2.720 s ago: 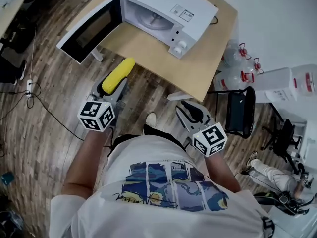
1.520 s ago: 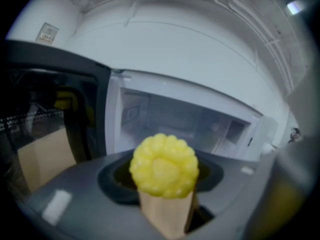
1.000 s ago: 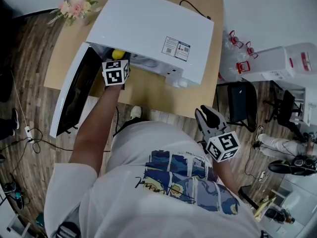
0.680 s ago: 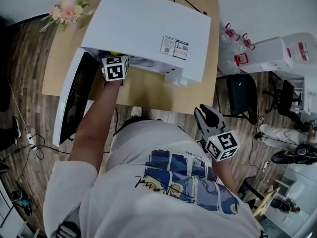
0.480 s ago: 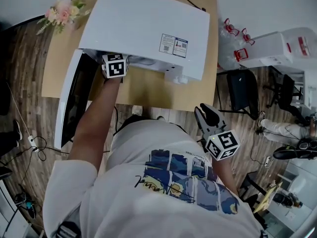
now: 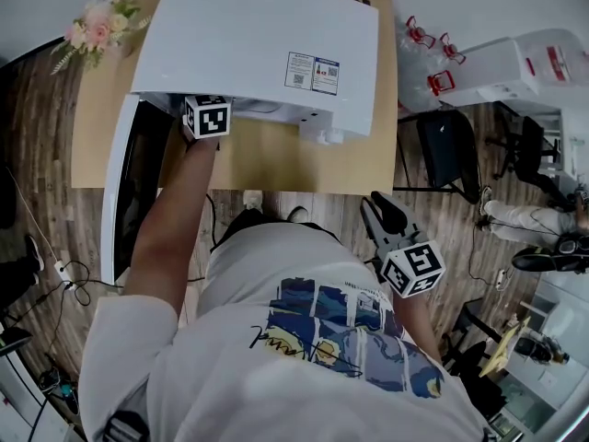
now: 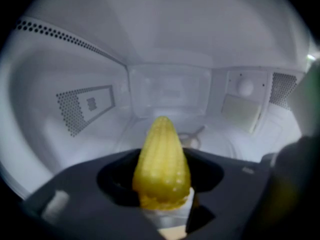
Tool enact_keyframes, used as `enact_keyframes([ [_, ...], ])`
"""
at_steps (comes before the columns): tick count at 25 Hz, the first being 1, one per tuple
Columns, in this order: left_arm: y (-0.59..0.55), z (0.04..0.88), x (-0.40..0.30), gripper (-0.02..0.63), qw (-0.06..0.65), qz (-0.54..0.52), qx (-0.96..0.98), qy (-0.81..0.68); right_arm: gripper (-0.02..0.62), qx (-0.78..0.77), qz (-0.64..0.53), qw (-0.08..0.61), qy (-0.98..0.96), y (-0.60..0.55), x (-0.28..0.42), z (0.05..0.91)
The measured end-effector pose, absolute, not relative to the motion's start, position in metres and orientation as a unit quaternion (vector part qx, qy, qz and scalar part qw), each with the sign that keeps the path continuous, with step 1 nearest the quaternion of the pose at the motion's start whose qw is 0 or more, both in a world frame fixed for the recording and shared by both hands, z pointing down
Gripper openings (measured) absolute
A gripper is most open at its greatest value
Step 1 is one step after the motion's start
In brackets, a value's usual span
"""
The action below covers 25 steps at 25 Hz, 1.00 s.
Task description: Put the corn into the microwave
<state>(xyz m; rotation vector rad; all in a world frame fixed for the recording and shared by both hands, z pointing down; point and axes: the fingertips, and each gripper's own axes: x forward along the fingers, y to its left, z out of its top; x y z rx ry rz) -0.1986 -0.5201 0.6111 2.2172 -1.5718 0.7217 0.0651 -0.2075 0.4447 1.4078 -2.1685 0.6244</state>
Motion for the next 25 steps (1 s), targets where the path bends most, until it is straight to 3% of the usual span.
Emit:
enact_keyframes([
  [10, -0.514, 0.602, -0.204, 0.301, 0.157, 0.235, 0.777, -0.562, 0.083, 0.515, 0.226, 0.235, -0.793, -0.190, 0.070, 0.447],
  [25, -0.399, 0.576, -0.205, 0.301, 0.174, 0.207, 0.757, -0.594, 0.067, 0.476, 0.207, 0.209, -0.829, -0.129, 0.108, 0.443],
])
